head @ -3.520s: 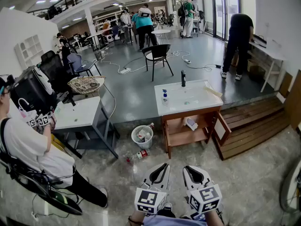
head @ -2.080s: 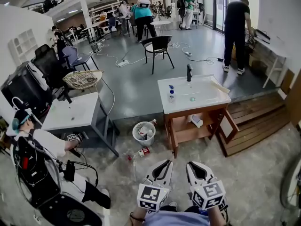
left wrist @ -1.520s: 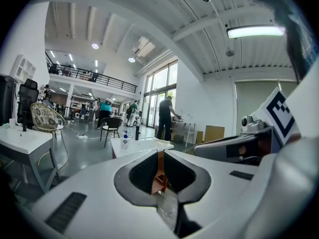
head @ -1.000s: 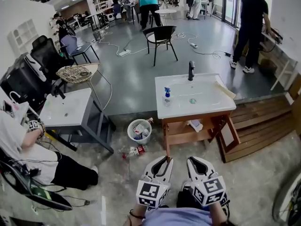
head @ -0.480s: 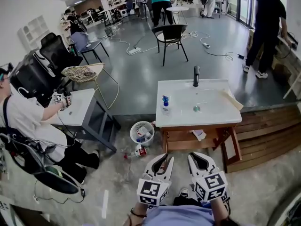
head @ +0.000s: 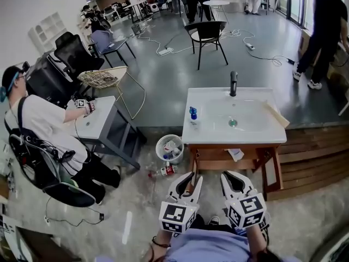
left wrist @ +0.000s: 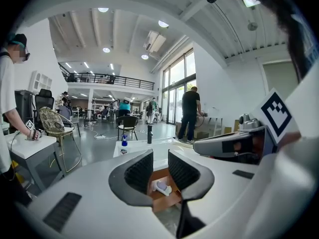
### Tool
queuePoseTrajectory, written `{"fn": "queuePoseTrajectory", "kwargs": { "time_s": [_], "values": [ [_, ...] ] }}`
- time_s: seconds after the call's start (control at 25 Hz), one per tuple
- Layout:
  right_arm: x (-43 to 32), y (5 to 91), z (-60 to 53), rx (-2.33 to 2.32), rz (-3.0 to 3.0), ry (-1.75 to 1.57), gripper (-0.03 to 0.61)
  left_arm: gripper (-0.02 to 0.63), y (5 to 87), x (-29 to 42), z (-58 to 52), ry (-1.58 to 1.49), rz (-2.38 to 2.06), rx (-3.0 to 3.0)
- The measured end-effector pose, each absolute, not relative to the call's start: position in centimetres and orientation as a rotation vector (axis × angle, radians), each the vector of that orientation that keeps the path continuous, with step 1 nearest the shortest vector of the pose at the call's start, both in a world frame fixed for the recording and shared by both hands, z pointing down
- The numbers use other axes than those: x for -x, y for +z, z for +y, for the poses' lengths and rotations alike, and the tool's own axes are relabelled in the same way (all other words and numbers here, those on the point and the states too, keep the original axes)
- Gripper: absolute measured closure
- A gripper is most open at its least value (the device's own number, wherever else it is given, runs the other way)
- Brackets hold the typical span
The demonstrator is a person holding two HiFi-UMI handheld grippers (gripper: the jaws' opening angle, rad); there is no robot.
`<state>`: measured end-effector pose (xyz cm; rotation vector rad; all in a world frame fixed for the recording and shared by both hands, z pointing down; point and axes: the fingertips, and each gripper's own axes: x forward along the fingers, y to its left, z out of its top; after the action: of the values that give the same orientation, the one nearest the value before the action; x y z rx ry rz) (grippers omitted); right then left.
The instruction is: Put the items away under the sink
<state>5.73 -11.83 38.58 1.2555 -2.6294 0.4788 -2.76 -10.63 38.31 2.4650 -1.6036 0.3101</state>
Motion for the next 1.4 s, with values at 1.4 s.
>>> {"fn": "queuePoseTrajectory", "kwargs": {
  "time_s": [1.4],
  "values": [
    [-3.0, 42.5, -26.5, -1.276, -2.502, 0.548, 0.541, 0.387, 44.8, 8.7, -29.8, 0.378, -1.581, -2.428]
  ]
}}
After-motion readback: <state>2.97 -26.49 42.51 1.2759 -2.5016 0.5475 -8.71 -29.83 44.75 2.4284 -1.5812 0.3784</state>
